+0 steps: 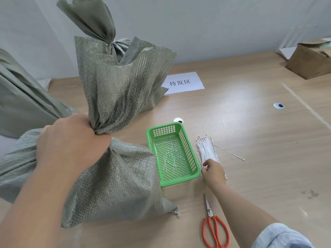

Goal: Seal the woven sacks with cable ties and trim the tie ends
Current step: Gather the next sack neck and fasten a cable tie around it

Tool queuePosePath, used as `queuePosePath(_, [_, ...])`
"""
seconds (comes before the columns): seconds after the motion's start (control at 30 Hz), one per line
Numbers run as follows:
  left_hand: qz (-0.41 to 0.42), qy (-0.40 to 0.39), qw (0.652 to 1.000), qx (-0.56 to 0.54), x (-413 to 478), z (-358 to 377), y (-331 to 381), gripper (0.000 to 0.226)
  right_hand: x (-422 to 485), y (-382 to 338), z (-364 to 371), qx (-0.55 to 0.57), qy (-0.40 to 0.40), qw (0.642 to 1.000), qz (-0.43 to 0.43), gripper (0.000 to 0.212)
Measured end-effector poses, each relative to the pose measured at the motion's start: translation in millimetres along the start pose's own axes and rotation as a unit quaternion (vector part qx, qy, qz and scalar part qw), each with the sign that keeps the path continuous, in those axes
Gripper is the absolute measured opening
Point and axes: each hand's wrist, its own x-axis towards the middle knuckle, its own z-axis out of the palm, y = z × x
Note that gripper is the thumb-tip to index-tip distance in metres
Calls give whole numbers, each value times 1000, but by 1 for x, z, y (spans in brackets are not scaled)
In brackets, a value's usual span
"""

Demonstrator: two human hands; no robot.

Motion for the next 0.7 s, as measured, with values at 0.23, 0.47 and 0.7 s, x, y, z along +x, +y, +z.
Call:
queuePosePath(0.23, [6, 5, 1000, -8, 0, 2, -4, 27, 1, 5, 3, -72, -47, 996, 0, 24])
queuePosePath(0.47, [17, 23, 1000, -10, 1, 3, -6, 31, 5, -2, 5, -103, -36, 993, 43, 19])
queuePosePath(0.7, [8, 20, 1000, -20, 2, 1, -6, 34, 8, -11, 4, -84, -35, 994, 61, 16])
